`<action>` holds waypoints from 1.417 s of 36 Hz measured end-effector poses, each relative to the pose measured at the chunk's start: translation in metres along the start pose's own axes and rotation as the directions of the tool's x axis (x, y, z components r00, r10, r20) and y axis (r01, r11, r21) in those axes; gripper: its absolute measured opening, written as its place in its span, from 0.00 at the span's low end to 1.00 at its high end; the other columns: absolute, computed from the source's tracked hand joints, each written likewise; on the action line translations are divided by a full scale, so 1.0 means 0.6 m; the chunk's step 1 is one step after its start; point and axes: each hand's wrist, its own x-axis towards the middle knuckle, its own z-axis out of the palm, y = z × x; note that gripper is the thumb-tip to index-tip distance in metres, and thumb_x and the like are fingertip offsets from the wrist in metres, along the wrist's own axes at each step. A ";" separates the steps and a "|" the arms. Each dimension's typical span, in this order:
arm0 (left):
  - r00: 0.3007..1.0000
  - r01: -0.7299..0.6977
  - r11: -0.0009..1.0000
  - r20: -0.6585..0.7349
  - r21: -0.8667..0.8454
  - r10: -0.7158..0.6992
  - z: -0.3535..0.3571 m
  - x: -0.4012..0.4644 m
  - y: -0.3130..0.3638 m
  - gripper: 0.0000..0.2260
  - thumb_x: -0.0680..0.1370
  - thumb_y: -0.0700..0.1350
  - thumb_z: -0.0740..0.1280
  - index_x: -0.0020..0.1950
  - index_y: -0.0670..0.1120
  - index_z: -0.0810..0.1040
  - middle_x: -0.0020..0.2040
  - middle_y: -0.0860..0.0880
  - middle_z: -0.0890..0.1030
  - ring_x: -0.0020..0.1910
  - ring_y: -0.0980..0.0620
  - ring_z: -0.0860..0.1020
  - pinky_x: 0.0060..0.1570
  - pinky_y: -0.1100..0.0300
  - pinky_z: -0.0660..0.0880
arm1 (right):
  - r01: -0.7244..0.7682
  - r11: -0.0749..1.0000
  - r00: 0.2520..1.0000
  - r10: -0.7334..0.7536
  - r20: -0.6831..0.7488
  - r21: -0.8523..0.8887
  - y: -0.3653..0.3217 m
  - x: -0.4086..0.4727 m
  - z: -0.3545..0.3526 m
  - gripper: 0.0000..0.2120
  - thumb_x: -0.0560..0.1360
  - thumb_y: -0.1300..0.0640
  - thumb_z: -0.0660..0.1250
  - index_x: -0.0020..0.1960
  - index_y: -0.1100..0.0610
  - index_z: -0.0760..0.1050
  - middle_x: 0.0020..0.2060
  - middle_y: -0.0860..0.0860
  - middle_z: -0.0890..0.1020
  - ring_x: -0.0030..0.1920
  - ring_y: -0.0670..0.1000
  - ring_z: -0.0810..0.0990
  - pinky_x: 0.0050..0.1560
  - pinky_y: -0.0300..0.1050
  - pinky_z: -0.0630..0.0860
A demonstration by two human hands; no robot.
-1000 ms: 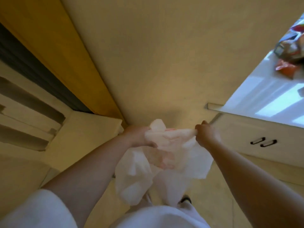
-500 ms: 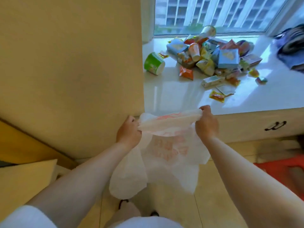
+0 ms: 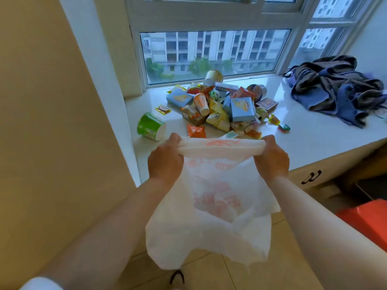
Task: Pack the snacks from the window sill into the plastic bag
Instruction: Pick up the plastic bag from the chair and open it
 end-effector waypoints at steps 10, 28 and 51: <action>0.971 0.085 0.993 0.216 0.080 -0.101 0.127 0.153 -0.050 0.09 0.77 0.43 0.60 0.57 0.48 0.72 0.50 0.43 0.80 0.47 0.41 0.77 0.38 0.56 0.68 | -0.032 0.991 0.957 0.067 0.281 -0.128 0.001 0.114 0.092 0.21 0.73 0.49 0.67 0.60 0.57 0.66 0.54 0.58 0.78 0.54 0.62 0.77 0.49 0.50 0.71; 0.869 0.147 0.918 0.395 0.367 -0.297 0.306 0.345 -0.059 0.39 0.69 0.68 0.65 0.72 0.48 0.59 0.67 0.43 0.65 0.68 0.43 0.63 0.64 0.49 0.63 | 0.071 0.995 0.895 -0.036 0.445 -0.064 0.045 0.346 0.281 0.29 0.73 0.49 0.67 0.68 0.55 0.60 0.64 0.57 0.69 0.57 0.60 0.75 0.52 0.52 0.73; 0.779 -0.590 0.694 0.519 0.413 0.352 0.515 0.313 -0.137 0.32 0.65 0.36 0.61 0.69 0.53 0.63 0.72 0.46 0.61 0.69 0.41 0.61 0.70 0.36 0.41 | 0.847 0.519 0.425 -0.531 0.733 -0.115 0.115 0.308 0.447 0.30 0.56 0.38 0.75 0.54 0.50 0.81 0.58 0.52 0.79 0.64 0.60 0.67 0.68 0.70 0.34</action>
